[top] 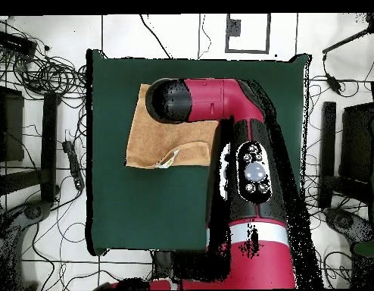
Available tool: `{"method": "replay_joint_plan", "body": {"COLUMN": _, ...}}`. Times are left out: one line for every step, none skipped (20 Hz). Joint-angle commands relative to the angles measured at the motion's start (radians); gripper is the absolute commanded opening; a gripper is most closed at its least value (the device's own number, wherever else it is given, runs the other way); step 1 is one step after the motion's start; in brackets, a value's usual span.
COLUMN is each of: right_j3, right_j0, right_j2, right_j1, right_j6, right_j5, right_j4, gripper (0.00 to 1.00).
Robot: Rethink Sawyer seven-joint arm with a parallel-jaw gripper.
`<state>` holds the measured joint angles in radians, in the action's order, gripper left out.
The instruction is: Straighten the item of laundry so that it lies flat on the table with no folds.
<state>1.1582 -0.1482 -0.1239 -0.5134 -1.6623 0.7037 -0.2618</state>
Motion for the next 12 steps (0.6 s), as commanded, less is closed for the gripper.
{"method": "replay_joint_plan", "body": {"right_j3": 0.081, "right_j0": 0.037, "right_j2": -0.062, "right_j1": 0.087, "right_j6": -0.026, "right_j5": 0.109, "right_j4": 0.006, "gripper": 1.0}}
{"method": "replay_joint_plan", "body": {"right_j3": 0.078, "right_j0": 0.037, "right_j2": -0.064, "right_j1": 0.09, "right_j6": -0.025, "right_j5": 0.114, "right_j4": 0.008, "gripper": 1.0}}
{"method": "replay_joint_plan", "body": {"right_j3": 0.077, "right_j0": 0.036, "right_j2": -0.067, "right_j1": 0.091, "right_j6": -0.023, "right_j5": 0.117, "right_j4": 0.012, "gripper": 1.0}}
{"method": "replay_joint_plan", "body": {"right_j3": 0.081, "right_j0": 0.032, "right_j2": -0.073, "right_j1": 0.092, "right_j6": -0.019, "right_j5": 0.119, "right_j4": 0.016, "gripper": 1.0}}
{"method": "replay_joint_plan", "body": {"right_j3": 0.082, "right_j0": 0.03, "right_j2": -0.077, "right_j1": 0.095, "right_j6": -0.016, "right_j5": 0.118, "right_j4": 0.018, "gripper": 1.0}}
{"method": "replay_joint_plan", "body": {"right_j3": 0.084, "right_j0": 0.029, "right_j2": -0.079, "right_j1": 0.096, "right_j6": -0.017, "right_j5": 0.114, "right_j4": 0.02, "gripper": 1.0}}
{"method": "replay_joint_plan", "body": {"right_j3": 0.087, "right_j0": 0.028, "right_j2": -0.081, "right_j1": 0.098, "right_j6": -0.019, "right_j5": 0.11, "right_j4": 0.022, "gripper": 1.0}}
{"method": "replay_joint_plan", "body": {"right_j3": 0.088, "right_j0": 0.027, "right_j2": -0.083, "right_j1": 0.098, "right_j6": -0.019, "right_j5": 0.107, "right_j4": 0.023, "gripper": 1.0}}
{"method": "replay_joint_plan", "body": {"right_j3": 0.09, "right_j0": 0.025, "right_j2": -0.085, "right_j1": 0.099, "right_j6": -0.018, "right_j5": 0.107, "right_j4": 0.026, "gripper": 1.0}}
{"method": "replay_joint_plan", "body": {"right_j3": 0.089, "right_j0": 0.024, "right_j2": -0.088, "right_j1": 0.101, "right_j6": -0.014, "right_j5": 0.107, "right_j4": 0.026, "gripper": 1.0}}
{"method": "replay_joint_plan", "body": {"right_j3": 0.089, "right_j0": 0.022, "right_j2": -0.091, "right_j1": 0.103, "right_j6": -0.011, "right_j5": 0.107, "right_j4": 0.027, "gripper": 1.0}}
{"method": "replay_joint_plan", "body": {"right_j3": 0.087, "right_j0": 0.022, "right_j2": -0.092, "right_j1": 0.105, "right_j6": -0.007, "right_j5": 0.109, "right_j4": 0.026, "gripper": 1.0}}
